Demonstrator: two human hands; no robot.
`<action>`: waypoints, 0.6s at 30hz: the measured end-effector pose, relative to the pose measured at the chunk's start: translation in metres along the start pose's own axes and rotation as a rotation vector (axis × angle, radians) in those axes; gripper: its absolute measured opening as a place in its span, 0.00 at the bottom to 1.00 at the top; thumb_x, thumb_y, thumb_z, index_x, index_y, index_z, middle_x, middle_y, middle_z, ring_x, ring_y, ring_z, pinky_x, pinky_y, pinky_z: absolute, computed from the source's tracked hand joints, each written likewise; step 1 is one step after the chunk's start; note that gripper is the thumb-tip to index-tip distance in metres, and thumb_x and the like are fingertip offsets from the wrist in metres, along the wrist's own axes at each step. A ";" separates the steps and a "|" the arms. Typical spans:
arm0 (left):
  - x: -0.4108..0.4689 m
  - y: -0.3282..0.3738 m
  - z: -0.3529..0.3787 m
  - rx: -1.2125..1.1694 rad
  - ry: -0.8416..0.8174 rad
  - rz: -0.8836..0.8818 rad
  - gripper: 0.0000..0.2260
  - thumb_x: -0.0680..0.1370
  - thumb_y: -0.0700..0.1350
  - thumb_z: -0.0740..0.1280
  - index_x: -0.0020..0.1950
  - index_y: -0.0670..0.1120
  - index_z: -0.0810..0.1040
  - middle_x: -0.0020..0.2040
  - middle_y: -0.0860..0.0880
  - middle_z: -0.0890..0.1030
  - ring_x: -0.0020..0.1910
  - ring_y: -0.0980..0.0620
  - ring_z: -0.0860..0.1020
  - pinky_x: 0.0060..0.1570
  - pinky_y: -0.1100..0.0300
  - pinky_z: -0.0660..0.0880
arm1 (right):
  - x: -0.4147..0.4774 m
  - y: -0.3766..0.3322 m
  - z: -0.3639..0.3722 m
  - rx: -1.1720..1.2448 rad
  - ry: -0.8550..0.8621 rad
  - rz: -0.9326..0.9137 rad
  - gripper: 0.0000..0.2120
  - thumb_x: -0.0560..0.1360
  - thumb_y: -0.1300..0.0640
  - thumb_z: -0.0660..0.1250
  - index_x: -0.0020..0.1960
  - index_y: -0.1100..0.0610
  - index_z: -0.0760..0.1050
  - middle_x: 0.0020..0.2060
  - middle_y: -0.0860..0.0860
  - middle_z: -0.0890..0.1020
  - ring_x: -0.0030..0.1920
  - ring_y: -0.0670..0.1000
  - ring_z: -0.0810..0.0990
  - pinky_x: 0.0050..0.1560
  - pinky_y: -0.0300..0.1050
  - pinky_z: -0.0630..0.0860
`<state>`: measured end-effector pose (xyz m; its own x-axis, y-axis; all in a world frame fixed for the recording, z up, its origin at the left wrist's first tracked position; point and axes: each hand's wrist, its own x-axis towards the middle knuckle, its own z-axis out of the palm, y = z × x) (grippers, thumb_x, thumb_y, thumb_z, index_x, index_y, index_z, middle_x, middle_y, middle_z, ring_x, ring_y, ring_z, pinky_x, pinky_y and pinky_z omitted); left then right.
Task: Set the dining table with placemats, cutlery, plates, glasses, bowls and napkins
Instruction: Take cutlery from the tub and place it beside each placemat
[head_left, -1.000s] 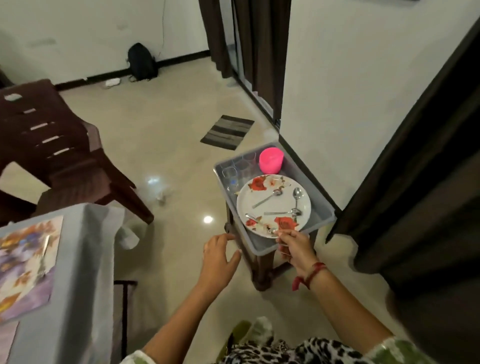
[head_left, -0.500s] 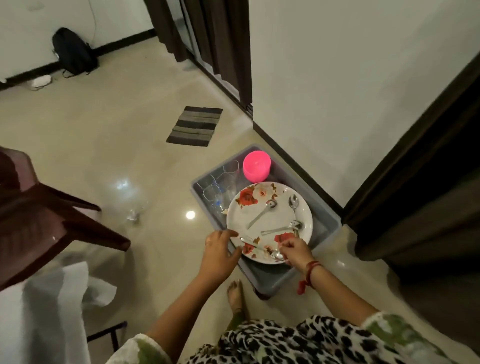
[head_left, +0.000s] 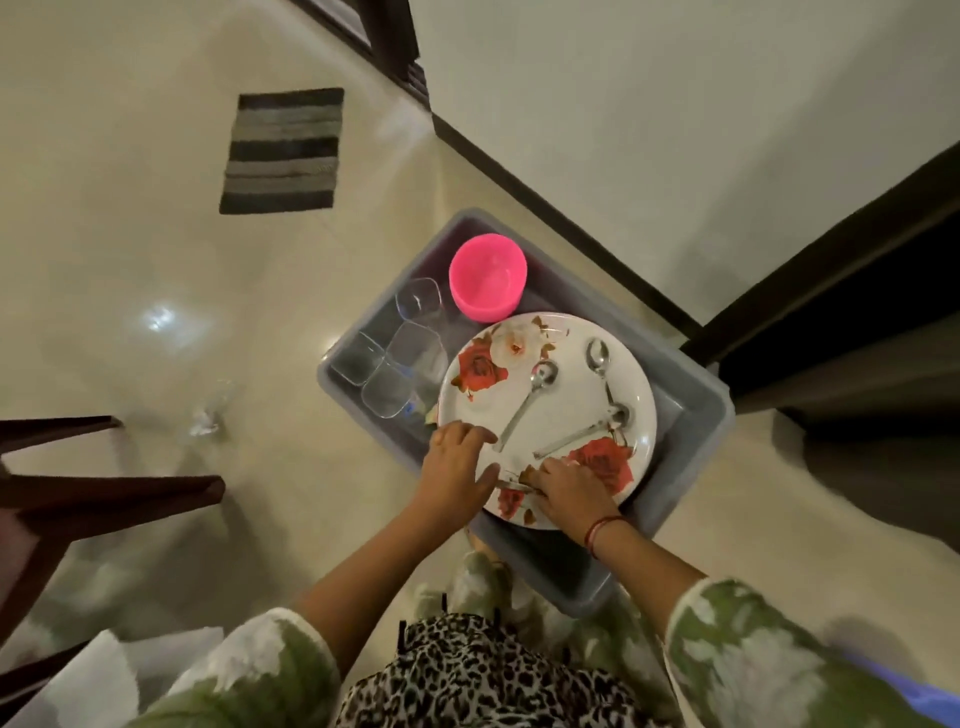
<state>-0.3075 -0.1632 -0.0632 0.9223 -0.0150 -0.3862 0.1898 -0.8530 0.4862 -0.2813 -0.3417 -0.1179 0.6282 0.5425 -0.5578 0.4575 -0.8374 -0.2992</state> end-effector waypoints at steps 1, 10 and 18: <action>0.005 -0.001 0.002 0.004 -0.017 -0.009 0.17 0.78 0.48 0.65 0.66 0.47 0.72 0.65 0.47 0.71 0.68 0.47 0.63 0.67 0.58 0.57 | 0.002 -0.002 0.004 -0.049 0.000 -0.027 0.13 0.80 0.54 0.57 0.62 0.55 0.73 0.56 0.54 0.75 0.56 0.56 0.74 0.54 0.50 0.73; 0.052 0.009 0.021 0.019 -0.100 -0.092 0.15 0.80 0.48 0.63 0.66 0.47 0.71 0.64 0.46 0.74 0.64 0.46 0.69 0.65 0.53 0.66 | 0.007 -0.004 0.001 -0.185 0.026 -0.092 0.11 0.80 0.59 0.54 0.61 0.58 0.67 0.53 0.58 0.76 0.52 0.57 0.76 0.51 0.49 0.72; 0.100 0.031 0.052 0.065 -0.075 -0.204 0.12 0.79 0.48 0.63 0.59 0.43 0.69 0.57 0.44 0.74 0.53 0.45 0.74 0.49 0.50 0.75 | 0.014 0.041 -0.019 -0.192 0.265 0.006 0.09 0.64 0.59 0.72 0.43 0.53 0.76 0.33 0.51 0.76 0.31 0.51 0.76 0.32 0.44 0.72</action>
<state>-0.2269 -0.2179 -0.1278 0.8391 0.1243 -0.5296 0.3452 -0.8742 0.3416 -0.2412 -0.3672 -0.1233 0.7615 0.5575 -0.3307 0.5479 -0.8262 -0.1312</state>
